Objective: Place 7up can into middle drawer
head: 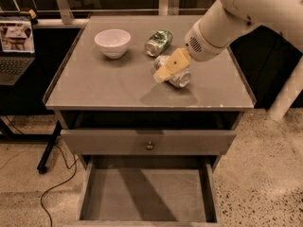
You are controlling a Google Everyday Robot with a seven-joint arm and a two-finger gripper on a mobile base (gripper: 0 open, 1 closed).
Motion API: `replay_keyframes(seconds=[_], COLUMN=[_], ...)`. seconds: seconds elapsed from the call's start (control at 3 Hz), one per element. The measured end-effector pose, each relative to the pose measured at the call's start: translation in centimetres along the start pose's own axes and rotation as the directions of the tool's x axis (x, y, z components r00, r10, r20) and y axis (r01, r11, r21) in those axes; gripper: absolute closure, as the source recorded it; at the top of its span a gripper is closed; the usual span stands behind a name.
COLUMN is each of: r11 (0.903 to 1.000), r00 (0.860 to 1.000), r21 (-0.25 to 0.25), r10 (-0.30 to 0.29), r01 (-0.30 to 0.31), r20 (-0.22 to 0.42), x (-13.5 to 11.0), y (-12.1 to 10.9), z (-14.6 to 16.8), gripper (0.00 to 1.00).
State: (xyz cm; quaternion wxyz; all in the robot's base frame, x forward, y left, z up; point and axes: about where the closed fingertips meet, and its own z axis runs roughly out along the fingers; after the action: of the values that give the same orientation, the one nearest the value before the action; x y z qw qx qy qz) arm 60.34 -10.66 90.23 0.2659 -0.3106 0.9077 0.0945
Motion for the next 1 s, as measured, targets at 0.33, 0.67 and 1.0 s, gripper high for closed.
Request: replay_keyframes(seconds=[0.33,0.67,1.0], r11=[1.0000,1.0000,1.0000], r00=[0.999,0.998,0.996], r21=[-0.005,-0.003,-0.007], r10=[-0.004,-0.004,0.001], r01=[0.004,0.004,-0.002], r20=[-0.031,-0.069,-0.091], x=[-0.4,-0.5,-0.7], y=[-0.2,-0.8,-1.2], z=[1.8,3.5,4.8], gripper=[0.00,0.00,0.00])
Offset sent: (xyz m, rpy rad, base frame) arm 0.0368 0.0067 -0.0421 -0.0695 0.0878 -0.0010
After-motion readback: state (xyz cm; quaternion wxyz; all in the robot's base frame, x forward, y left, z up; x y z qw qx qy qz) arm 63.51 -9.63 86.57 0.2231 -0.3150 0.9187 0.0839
